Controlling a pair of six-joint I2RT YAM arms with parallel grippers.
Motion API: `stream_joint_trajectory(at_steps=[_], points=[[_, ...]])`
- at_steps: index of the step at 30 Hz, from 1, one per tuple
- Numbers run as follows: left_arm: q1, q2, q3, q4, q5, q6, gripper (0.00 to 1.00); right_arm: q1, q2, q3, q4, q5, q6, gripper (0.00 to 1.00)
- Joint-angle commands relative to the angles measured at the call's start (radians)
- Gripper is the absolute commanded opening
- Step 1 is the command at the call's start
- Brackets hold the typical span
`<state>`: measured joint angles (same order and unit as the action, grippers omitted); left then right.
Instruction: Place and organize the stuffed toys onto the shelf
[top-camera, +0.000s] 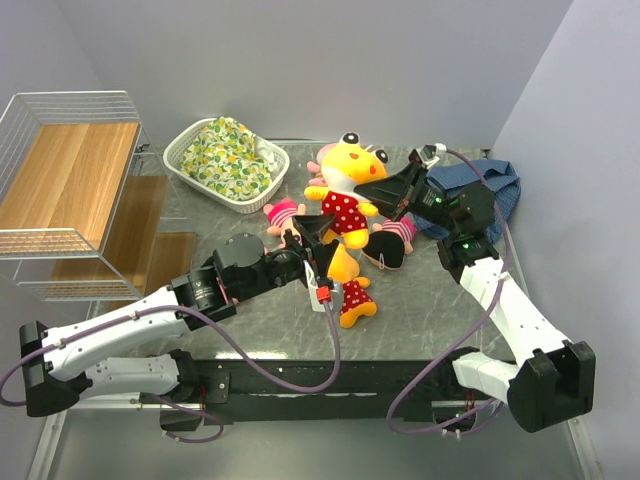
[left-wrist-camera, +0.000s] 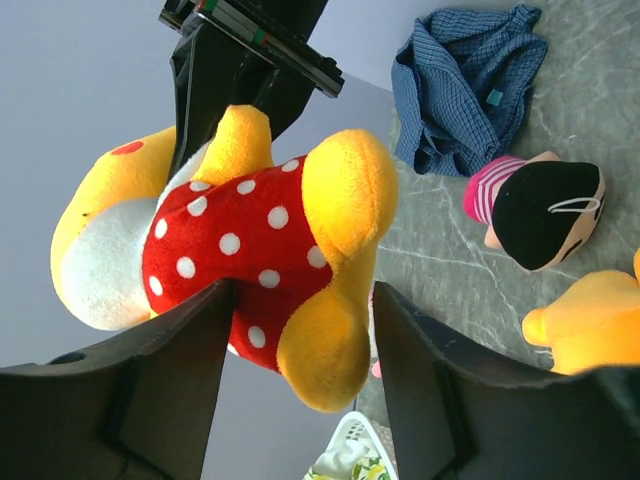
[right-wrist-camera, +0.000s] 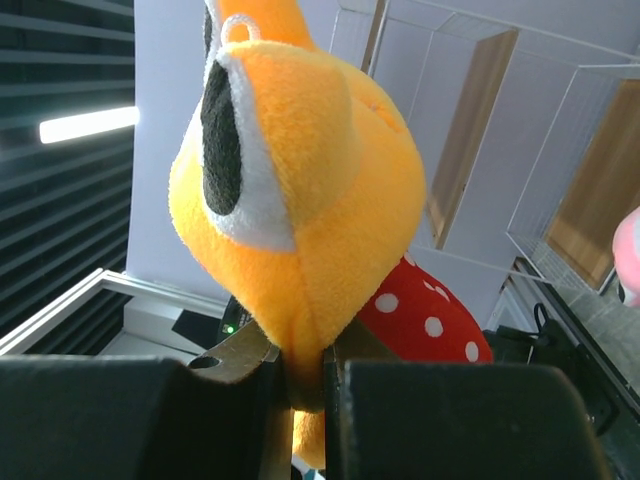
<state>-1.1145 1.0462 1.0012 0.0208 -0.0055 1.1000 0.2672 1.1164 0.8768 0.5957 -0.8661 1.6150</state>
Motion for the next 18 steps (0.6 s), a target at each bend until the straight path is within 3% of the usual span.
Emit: stream_joint_trajectory(at_steps=[1, 2, 3, 5, 12, 15, 16, 18], points=[[-0.019, 0.017, 0.005, 0.038, 0.009, 0.014, 0.48, 0.003, -0.009, 0.005, 0.064, -0.027, 0.010, 0.00], [-0.019, 0.021, 0.007, 0.041, 0.007, 0.015, 0.16, 0.003, -0.007, 0.001, 0.072, -0.030, 0.013, 0.00], [-0.022, 0.021, 0.007, 0.042, 0.009, 0.015, 0.10, 0.003, -0.006, 0.001, 0.073, -0.030, 0.013, 0.00], [-0.022, 0.023, 0.011, 0.036, 0.009, 0.012, 0.02, 0.000, 0.000, -0.004, 0.069, -0.030, 0.010, 0.00], [-0.024, 0.017, 0.033, -0.013, 0.009, -0.035, 0.01, -0.023, 0.003, -0.013, 0.058, -0.037, -0.010, 0.00], [-0.024, 0.020, 0.066, -0.018, -0.085, -0.112, 0.01, -0.046, 0.005, -0.015, 0.012, -0.047, -0.056, 0.35], [-0.024, 0.026, 0.094, -0.018, -0.117, -0.133, 0.01, -0.054, 0.005, -0.016, 0.007, -0.050, -0.067, 0.54], [-0.024, 0.046, 0.114, -0.018, -0.242, -0.167, 0.01, -0.077, 0.000, -0.016, -0.037, -0.051, -0.119, 0.69]])
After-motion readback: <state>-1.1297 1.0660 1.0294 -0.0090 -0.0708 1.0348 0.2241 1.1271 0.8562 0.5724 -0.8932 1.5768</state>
